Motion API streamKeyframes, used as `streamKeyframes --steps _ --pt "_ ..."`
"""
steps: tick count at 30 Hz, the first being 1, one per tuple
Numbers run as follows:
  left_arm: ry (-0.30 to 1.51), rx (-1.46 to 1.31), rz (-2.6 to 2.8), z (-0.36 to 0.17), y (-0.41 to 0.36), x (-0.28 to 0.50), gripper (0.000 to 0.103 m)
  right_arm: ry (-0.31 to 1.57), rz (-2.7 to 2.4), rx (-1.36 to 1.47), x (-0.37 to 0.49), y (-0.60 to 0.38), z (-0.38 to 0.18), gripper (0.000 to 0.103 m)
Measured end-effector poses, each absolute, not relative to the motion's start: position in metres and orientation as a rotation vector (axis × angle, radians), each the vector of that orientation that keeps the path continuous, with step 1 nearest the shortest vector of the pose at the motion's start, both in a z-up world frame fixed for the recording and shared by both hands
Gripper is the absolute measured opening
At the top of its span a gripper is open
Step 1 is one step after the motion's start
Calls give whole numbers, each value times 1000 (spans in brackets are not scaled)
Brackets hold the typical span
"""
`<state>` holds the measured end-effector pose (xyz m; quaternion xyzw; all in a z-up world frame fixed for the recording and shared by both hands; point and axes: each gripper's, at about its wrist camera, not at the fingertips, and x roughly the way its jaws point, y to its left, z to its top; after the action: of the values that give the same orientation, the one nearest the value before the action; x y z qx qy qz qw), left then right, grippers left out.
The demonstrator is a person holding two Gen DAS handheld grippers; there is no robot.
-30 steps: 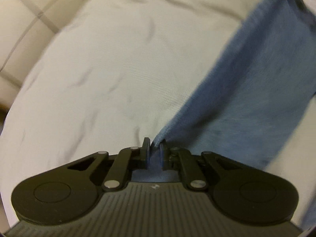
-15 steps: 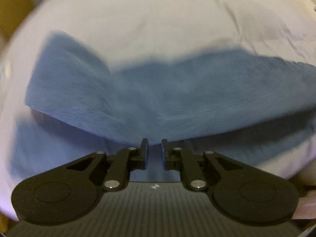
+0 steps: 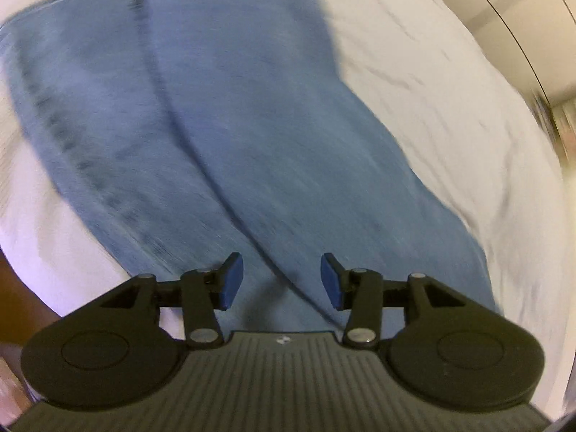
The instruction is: Fold clothes
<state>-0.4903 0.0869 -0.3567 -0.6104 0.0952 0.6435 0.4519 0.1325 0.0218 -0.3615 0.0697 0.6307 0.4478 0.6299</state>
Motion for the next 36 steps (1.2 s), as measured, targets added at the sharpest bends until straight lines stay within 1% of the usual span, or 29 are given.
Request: streamKeyframes --steps 2,6,7,9,10,11,12,14,16,18,20,22,24,26,27,28,29,31,33,36 --pt "151 -1541 1634 -365 92 -504 47 1455 984 220 140 20 -371 51" --pt "26 -1608 1666 -383 107 -521 46 1455 900 318 156 17 -387 51" --pt "8 -1621 1669 -386 111 -524 45 1456 885 340 160 17 -391 51" --pt "37 -1597 1666 -384 120 -524 31 1469 869 381 164 19 -398 50" --pt "49 -1583 1663 -382 124 -523 15 1473 867 383 165 21 -400 36" --pt "44 -1558 1657 -375 124 -522 6 1466 882 373 165 23 -399 20" --pt "40 -1533 1651 -368 124 -521 5 1447 907 347 165 27 -394 15" --pt "31 -1434 1649 -346 119 -515 3 1397 955 285 163 27 -374 10" --pt "34 -1317 1657 -318 106 -509 3 1357 1002 262 161 23 -352 10" --pt "52 -1256 1666 -299 86 -506 3 1331 1038 261 162 13 -337 9" --pt "110 -1247 1683 -299 66 -505 5 1343 1038 236 166 7 -337 9" --pt "220 -1243 1706 -315 59 -498 9 1363 1018 187 168 9 -349 9" --pt "292 -1295 1718 -346 64 -495 13 1392 961 136 168 7 -372 11" --pt "325 -1377 1739 -376 68 -490 16 1423 894 105 167 6 -393 24" --pt "319 -1375 1745 -377 67 -489 16 1421 868 113 166 4 -395 34" --pt "328 -1359 1740 -371 66 -488 16 1403 864 105 164 5 -391 42" --pt "337 -1342 1734 -365 66 -487 18 1369 871 67 160 6 -384 43" --pt "366 -1300 1718 -350 62 -485 21 1299 882 -13 153 9 -370 43" --pt "386 -1261 1706 -332 55 -488 21 1227 885 -106 145 11 -355 43" --pt "356 -1226 1723 -305 42 -505 21 1133 887 -201 126 17 -333 43"
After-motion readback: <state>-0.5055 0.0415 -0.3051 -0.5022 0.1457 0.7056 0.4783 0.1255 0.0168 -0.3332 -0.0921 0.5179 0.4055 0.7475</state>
